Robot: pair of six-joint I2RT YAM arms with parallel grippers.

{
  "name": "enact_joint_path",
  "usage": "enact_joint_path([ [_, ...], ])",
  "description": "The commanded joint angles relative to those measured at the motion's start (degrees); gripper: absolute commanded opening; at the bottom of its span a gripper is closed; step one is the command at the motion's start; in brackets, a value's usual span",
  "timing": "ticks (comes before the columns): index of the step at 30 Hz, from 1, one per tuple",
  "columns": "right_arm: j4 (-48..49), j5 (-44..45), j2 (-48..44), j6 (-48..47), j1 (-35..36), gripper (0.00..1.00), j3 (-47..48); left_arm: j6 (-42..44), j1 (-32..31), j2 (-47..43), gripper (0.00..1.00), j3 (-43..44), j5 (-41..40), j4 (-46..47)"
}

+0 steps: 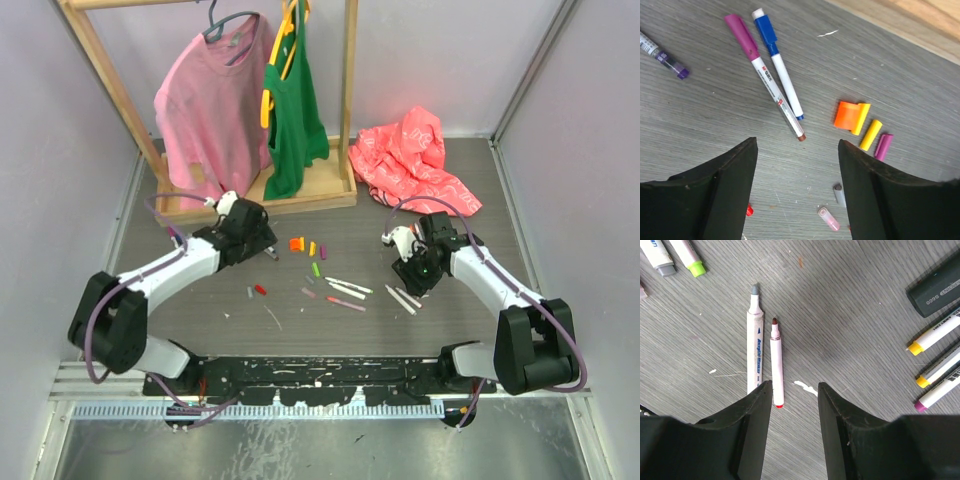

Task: Open the pen caps
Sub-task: Place the pen cap at the center of the board, then pick up the pen from the center of the board.

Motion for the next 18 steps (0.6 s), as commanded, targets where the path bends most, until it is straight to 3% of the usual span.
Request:
enact_joint_path([
  [1, 0.02, -0.9, -1.79, -0.62, -0.31, 0.48, 0.39, -1.26, 0.47, 5.59, 0.65, 6.74, -2.47, -9.99],
  [18, 0.01, -1.12, -2.34, -0.84, -0.26, 0.49, 0.29, -0.39, 2.1, 18.04, 0.55, 16.81, -0.32, -16.32],
])
